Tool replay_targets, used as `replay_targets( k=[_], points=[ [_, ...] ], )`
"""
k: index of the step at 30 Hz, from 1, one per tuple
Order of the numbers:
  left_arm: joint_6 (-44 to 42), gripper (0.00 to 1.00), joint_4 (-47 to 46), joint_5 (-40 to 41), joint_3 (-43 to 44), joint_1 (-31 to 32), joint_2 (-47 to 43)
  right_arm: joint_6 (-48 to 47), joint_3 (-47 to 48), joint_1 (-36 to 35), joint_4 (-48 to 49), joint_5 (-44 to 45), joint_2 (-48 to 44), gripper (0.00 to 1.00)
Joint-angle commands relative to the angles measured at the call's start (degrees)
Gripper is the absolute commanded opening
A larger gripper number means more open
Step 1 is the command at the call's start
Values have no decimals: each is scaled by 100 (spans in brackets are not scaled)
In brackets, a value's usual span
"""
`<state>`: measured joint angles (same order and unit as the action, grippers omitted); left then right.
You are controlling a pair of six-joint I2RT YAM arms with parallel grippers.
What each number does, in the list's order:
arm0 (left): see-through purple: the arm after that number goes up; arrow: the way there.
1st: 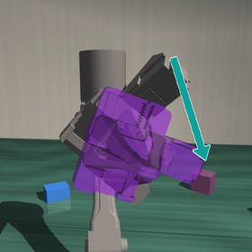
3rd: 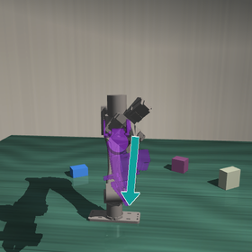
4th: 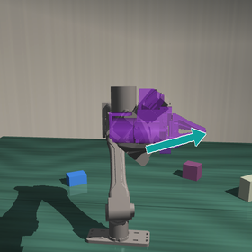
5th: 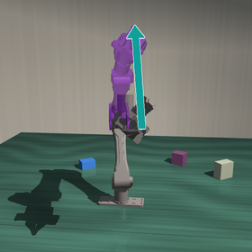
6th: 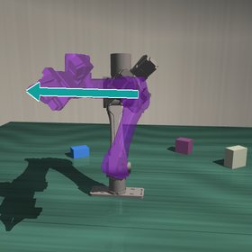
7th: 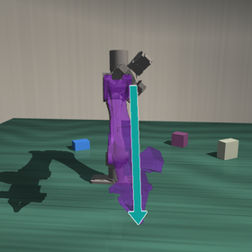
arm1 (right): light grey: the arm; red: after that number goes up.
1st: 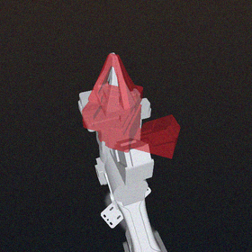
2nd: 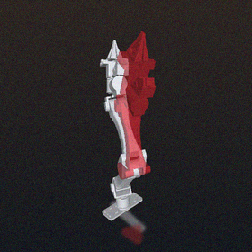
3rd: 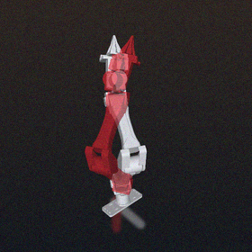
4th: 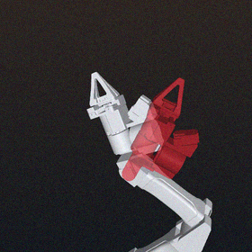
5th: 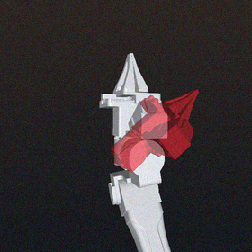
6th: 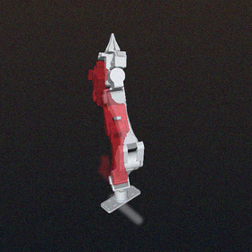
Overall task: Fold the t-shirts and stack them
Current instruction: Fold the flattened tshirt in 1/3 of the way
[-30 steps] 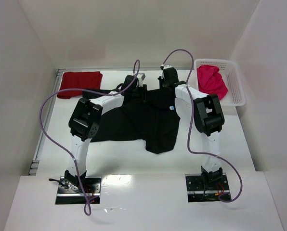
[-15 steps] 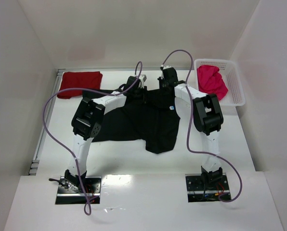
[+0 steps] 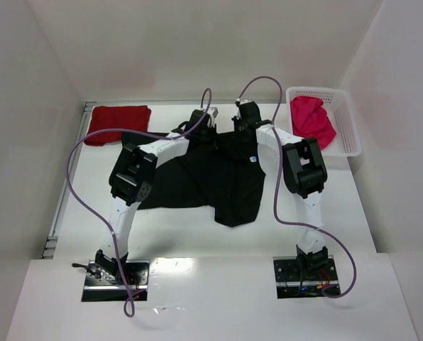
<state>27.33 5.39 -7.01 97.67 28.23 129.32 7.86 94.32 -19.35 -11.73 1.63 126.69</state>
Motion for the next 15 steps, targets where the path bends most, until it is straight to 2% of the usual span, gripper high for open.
replay_targets(
  k=[1,3,7,15],
  points=[
    [35,6,-11,50,262,60,129,32,262,2,-5,-31,66,16],
    [35,0,137,50,262,60,129,32,262,2,-5,-31,66,16],
    [-26,0,366,51,8,113,-213,84,394,2,-57,48,180,15],
    [-26,0,594,-3,-1056,165,-864,84,560,2,-111,154,233,13]
  ],
)
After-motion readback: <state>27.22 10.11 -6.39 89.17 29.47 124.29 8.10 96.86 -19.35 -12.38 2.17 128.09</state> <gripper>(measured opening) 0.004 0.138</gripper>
